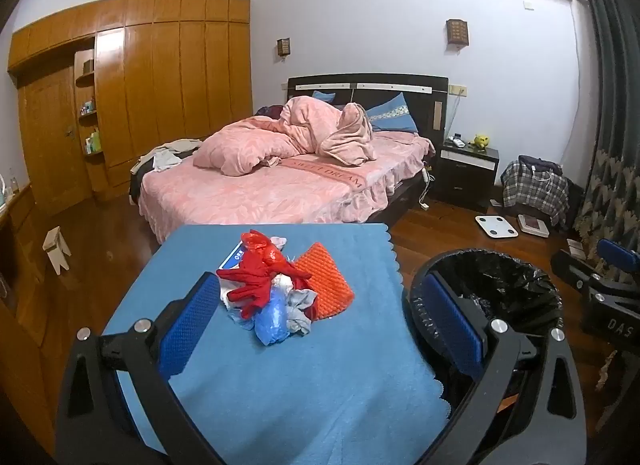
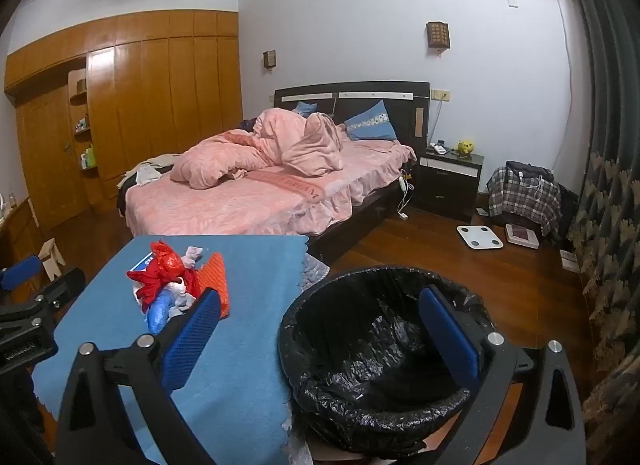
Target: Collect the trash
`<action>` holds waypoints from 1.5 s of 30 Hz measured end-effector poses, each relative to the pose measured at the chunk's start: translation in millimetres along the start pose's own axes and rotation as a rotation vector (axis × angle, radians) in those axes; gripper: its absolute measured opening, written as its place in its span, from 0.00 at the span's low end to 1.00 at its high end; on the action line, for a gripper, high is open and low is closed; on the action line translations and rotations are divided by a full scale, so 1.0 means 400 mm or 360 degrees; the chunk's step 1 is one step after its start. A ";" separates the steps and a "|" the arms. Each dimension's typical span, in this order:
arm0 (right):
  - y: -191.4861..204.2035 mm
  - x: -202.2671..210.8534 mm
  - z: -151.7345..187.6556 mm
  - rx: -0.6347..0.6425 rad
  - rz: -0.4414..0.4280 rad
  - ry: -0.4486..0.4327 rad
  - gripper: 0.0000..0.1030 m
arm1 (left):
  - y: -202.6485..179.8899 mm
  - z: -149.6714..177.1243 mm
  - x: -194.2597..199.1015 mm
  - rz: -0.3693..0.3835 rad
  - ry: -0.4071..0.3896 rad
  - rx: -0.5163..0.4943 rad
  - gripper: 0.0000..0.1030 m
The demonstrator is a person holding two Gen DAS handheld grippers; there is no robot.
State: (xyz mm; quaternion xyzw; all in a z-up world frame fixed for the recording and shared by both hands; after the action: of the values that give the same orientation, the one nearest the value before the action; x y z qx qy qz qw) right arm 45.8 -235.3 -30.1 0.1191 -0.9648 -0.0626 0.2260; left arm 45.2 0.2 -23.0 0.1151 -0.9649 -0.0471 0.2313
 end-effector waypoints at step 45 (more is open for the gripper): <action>0.008 0.001 -0.004 0.0014 0.0003 -0.0018 0.94 | 0.008 -0.002 0.003 -0.0006 -0.0017 0.0009 0.95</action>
State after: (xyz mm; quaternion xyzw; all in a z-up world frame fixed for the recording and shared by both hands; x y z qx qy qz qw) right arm 45.6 -232.5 -28.0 0.1188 -0.9664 -0.0590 0.2201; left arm 43.8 3.1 -21.4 0.1174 -0.9660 -0.0455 0.2259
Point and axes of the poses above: each gripper's, at about its wrist camera, not at the fingertips, and x roughly against the way its jaws point, y to its left, z to its underside, the point moved 5 cm from there along -x, roughly the way its jaws point, and after that the axes turned 14 degrees about -z, right-handed, at the moved point
